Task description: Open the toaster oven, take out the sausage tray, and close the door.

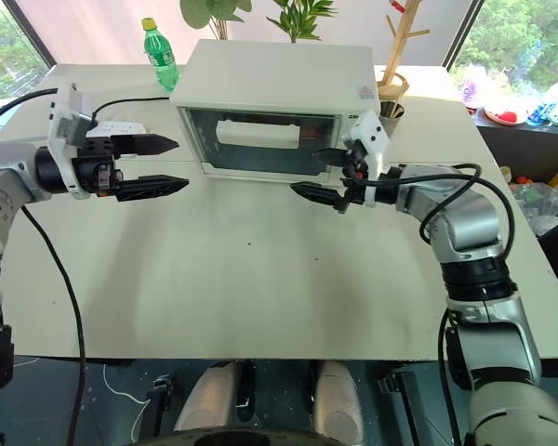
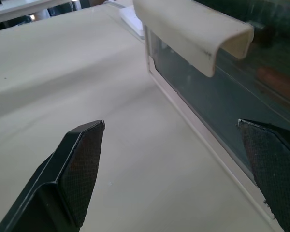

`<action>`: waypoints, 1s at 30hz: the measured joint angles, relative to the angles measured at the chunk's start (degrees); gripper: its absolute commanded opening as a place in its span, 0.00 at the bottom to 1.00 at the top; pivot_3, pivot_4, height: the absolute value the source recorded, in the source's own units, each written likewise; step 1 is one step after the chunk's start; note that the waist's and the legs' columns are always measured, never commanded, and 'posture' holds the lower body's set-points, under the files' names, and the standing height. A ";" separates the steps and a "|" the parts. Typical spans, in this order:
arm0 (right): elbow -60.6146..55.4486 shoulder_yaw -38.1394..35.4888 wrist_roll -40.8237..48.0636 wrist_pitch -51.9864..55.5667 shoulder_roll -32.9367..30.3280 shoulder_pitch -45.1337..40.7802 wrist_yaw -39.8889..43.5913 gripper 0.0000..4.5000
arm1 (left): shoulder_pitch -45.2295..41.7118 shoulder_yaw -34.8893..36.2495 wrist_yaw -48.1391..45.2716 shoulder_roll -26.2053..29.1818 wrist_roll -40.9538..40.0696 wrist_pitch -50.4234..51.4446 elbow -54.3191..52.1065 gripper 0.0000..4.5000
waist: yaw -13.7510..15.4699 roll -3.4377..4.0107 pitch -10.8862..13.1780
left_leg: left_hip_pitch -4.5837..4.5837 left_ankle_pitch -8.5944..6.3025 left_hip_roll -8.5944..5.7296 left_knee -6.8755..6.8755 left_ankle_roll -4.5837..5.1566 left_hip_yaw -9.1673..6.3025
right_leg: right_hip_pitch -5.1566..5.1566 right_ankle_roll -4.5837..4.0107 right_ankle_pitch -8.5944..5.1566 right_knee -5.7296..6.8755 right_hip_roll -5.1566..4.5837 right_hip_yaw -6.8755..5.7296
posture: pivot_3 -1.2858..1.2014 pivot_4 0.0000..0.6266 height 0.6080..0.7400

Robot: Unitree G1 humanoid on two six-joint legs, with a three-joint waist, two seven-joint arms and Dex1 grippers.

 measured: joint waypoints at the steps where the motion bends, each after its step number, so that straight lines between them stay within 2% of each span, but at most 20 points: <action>1: 1.86 0.17 -0.84 -0.72 1.01 -1.20 -0.05 1.00 | 0.01 0.00 0.01 -0.01 0.10 0.00 0.00 0.98 | -0.18 0.00 0.00 | 0.00 0.00 0.01 0.00 0.00 0.00 | 0.00 0.00 0.00 0.00 0.01 0.00 | 0.52 0.24 0.82; 9: 5.44 0.78 -3.20 -3.41 6.67 -4.76 0.20 1.00 | 0.01 0.02 0.28 -0.06 0.18 0.00 -0.17 0.98 | -0.36 0.00 0.00 | 0.01 0.01 0.03 0.00 -0.01 -0.01 | -0.01 0.00 0.00 0.03 0.03 0.00 | 0.52 0.24 0.82; 15: 4.88 1.08 -3.23 -2.75 8.63 -5.50 0.29 1.00 | -0.72 0.01 0.81 -0.71 0.46 -0.18 0.74 0.98 | -0.21 0.01 0.00 | 0.00 0.01 0.03 0.00 -0.02 -0.02 | -0.01 0.00 0.00 0.04 0.03 0.00 | 0.52 0.24 0.82; 24: -3.74 1.07 -2.18 1.79 8.99 -2.35 -1.47 1.00 | -3.66 -0.13 1.73 -2.74 2.20 -1.25 5.14 0.98 | -0.26 0.01 0.01 | -0.01 0.01 0.02 -0.01 -0.02 -0.03 | -0.02 0.00 0.00 0.04 0.03 0.00 | 0.52 0.24 0.82; 30: -12.77 0.05 0.42 6.53 9.61 3.94 -5.16 1.00 | -9.52 -0.18 2.30 -5.58 2.90 -1.42 9.77 0.98 | -0.19 0.00 0.01 | -0.03 0.01 0.01 -0.03 -0.02 -0.03 | -0.02 0.00 0.00 0.04 0.04 -0.01 | 0.52 0.24 0.82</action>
